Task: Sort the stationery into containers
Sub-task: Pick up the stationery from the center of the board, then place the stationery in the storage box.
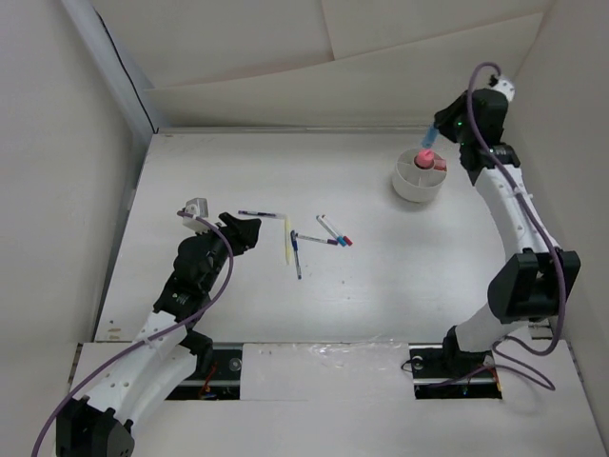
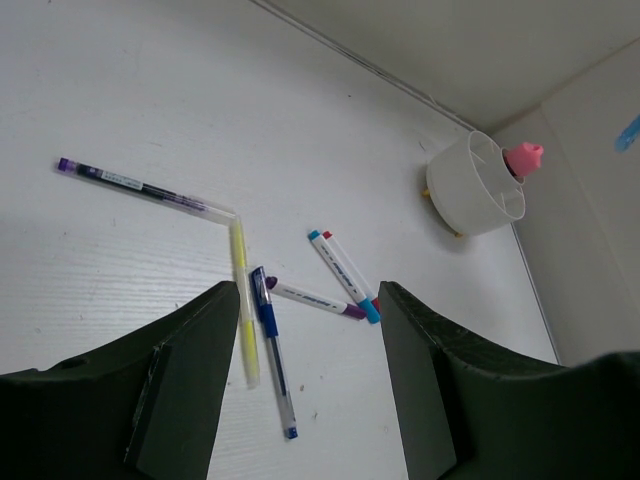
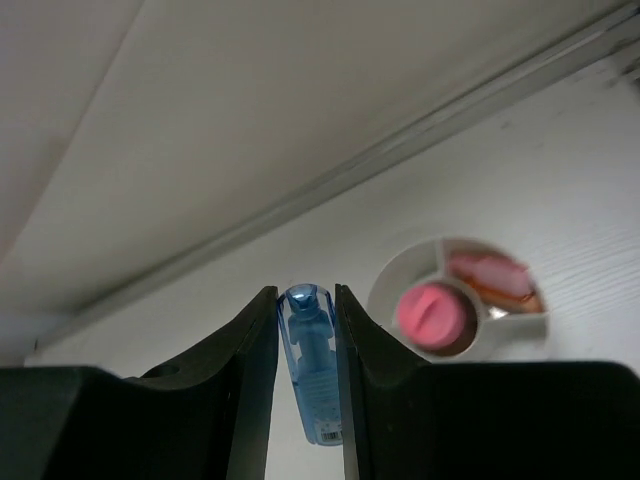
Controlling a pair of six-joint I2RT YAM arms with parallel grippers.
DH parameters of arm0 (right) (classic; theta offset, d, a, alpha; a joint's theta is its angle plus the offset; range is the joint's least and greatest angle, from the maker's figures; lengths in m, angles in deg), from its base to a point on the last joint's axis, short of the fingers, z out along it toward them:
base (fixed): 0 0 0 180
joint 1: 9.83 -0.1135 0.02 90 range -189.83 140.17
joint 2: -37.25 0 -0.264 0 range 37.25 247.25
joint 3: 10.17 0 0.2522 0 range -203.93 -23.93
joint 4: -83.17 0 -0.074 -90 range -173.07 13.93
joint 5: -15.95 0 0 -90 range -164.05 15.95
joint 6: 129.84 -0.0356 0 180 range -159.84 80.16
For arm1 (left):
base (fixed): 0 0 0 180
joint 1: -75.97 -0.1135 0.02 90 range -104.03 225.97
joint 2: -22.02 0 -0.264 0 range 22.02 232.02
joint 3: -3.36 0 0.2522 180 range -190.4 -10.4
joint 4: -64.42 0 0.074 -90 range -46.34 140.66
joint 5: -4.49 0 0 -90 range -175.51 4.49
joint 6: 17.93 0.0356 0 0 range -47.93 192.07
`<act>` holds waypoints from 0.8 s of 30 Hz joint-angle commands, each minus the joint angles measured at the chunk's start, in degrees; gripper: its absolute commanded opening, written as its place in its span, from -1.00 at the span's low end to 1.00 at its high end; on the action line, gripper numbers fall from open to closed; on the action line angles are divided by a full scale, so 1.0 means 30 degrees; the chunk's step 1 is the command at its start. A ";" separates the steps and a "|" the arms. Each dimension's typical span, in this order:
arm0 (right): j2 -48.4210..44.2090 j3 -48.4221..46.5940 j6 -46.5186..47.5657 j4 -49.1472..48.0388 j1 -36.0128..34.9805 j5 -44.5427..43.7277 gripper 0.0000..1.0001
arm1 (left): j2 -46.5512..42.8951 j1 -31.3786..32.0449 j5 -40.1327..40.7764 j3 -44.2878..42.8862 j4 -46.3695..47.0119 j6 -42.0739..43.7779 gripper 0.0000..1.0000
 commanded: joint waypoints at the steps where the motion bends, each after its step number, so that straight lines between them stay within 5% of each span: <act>1: 0.1505 -0.1582 -0.1045 -0.1263 0.1626 -0.2199 -0.79 | -0.0070 0.0066 -0.0248 -0.0621 0.0983 -0.0075 0.09; 11: 0.6487 -0.5128 0.0064 -0.1263 0.2509 -0.6592 -0.79 | 0.0866 0.0066 -0.0248 -0.0621 0.1335 -0.0075 0.09; 24: 0.9241 -0.5511 0.2761 -0.2404 -0.0038 -1.1222 -0.79 | 0.1658 0.0066 0.0104 -0.0621 0.1687 -0.0075 0.09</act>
